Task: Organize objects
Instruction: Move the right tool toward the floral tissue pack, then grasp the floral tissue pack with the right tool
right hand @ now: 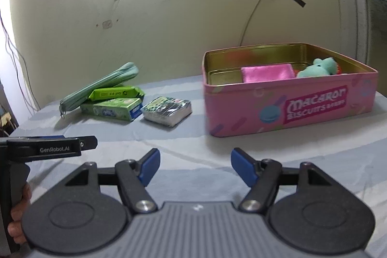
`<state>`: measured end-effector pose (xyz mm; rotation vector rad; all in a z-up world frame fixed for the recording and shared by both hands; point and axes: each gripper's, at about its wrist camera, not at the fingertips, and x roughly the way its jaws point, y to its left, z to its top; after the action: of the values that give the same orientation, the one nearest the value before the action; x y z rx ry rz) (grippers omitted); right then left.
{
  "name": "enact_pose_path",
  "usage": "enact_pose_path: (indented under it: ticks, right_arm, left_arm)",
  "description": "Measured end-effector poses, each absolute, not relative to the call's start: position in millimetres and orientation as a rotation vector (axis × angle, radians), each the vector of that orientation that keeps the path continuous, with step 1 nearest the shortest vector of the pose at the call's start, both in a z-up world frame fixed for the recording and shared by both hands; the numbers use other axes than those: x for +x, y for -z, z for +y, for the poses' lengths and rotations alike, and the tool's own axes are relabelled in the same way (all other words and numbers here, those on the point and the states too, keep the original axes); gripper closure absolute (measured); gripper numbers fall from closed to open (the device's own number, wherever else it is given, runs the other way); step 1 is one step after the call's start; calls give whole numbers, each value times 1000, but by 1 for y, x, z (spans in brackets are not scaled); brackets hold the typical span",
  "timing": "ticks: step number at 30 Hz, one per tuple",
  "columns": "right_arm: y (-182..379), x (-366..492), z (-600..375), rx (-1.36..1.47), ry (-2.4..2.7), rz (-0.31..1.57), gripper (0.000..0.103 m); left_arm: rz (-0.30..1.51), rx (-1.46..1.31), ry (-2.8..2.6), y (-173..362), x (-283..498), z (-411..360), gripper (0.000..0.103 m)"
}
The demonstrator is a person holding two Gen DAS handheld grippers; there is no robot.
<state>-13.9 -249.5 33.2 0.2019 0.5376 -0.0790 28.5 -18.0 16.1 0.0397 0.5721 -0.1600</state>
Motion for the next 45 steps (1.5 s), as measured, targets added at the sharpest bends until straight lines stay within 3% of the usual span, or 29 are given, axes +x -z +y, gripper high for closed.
enact_pose_path:
  ticks: [16,25,28,30,36,37,39,42,45]
  right_arm:
    - [-40,23,-205,59,-18,563,36]
    - [-60,99,-175,-192,-133,596,36]
    - [-69,146,-173,-245,-210,700,27]
    - [-67,175,-172,-289,-243,790,14]
    - [-40,222,-164,-426,-228,976,6]
    - [-40,223,-168,-389,-232,986,9]
    - [-42,222,-179,-289,-265,1023,25]
    - [-42,197,-182,-281,-298,992,37]
    - [-42,156,-176,-284,-354,948,38]
  left_arm:
    - [571,-12,118,-13,50,26,24]
    - [583,-149,97,-8,60,57,22]
    - [583,-185,102,-7,59,61,18]
    - [583,-199,108,-7,61,63,18]
    - [587,-226,121,-7,62,66,17]
    - [589,-229,122,-7,62,67,17]
    - [589,-231,125,-7,63,67,17]
    - [586,-231,131,-7,62,66,17]
    - [561,-246,183,-9,58,67,17]
